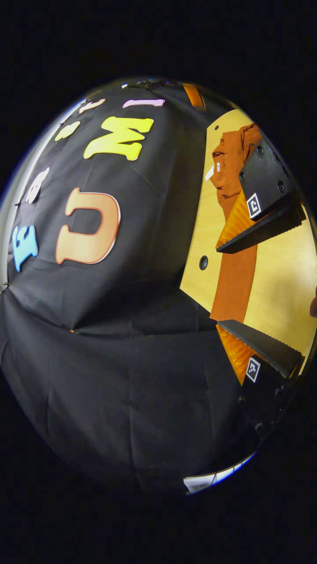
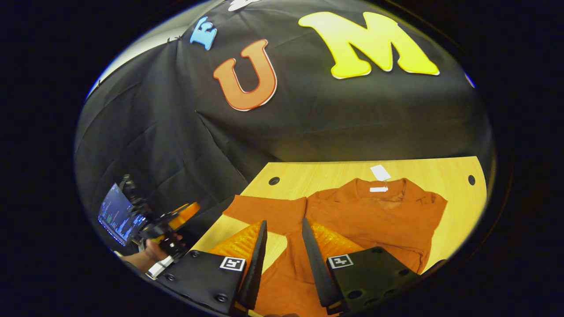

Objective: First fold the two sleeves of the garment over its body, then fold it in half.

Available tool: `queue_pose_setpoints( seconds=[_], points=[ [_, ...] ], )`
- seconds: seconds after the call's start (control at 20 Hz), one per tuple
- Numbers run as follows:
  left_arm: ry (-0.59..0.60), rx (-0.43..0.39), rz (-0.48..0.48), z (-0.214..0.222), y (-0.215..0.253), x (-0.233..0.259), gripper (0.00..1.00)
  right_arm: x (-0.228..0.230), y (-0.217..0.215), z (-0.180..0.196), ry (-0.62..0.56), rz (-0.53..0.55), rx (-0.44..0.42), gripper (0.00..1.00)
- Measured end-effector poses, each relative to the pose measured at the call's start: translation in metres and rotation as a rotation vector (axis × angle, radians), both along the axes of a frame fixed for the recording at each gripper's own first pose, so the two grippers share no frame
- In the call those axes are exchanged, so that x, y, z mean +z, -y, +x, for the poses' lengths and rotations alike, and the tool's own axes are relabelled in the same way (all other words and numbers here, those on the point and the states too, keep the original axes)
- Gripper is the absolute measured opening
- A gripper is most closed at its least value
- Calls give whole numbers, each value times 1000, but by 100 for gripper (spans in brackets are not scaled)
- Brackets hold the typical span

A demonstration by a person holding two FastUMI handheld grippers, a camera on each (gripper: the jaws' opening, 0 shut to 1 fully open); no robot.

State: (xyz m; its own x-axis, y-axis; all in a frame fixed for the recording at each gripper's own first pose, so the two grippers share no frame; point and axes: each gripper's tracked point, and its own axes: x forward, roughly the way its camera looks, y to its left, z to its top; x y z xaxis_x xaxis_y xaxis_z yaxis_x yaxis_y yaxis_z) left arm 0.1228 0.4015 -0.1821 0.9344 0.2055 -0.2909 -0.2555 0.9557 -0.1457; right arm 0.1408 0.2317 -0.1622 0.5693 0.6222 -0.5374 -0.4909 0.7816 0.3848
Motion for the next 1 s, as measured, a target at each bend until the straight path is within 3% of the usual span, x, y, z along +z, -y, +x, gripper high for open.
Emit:
queue_pose_setpoints(
  seconds=[0.3, 0.55, 0.8, 0.9, 0.95, 1.0],
  points=[
    [-193, -38, -89, 70, -71, -95, 99, 24, 87, -45, -20, -20, -133, 53],
    [-240, -38, -235, 105, -93, -145, 98, 25, 137, -50, -46, -57, -263, 53],
    [-257, -90, -318, 128, -85, -160, 98, 18, 148, -50, -113, -23, -338, 53],
    [-294, -91, -310, 135, -80, -170, 100, 17, 147, -51, -123, -9, -342, 53],
    [-329, -88, -309, 133, -77, -170, 94, 16, 145, -51, -123, -6, -340, 53],
    [-310, -70, -310, 136, -82, -168, 73, 15, 144, -52, -125, -6, -336, 53]
  ],
)
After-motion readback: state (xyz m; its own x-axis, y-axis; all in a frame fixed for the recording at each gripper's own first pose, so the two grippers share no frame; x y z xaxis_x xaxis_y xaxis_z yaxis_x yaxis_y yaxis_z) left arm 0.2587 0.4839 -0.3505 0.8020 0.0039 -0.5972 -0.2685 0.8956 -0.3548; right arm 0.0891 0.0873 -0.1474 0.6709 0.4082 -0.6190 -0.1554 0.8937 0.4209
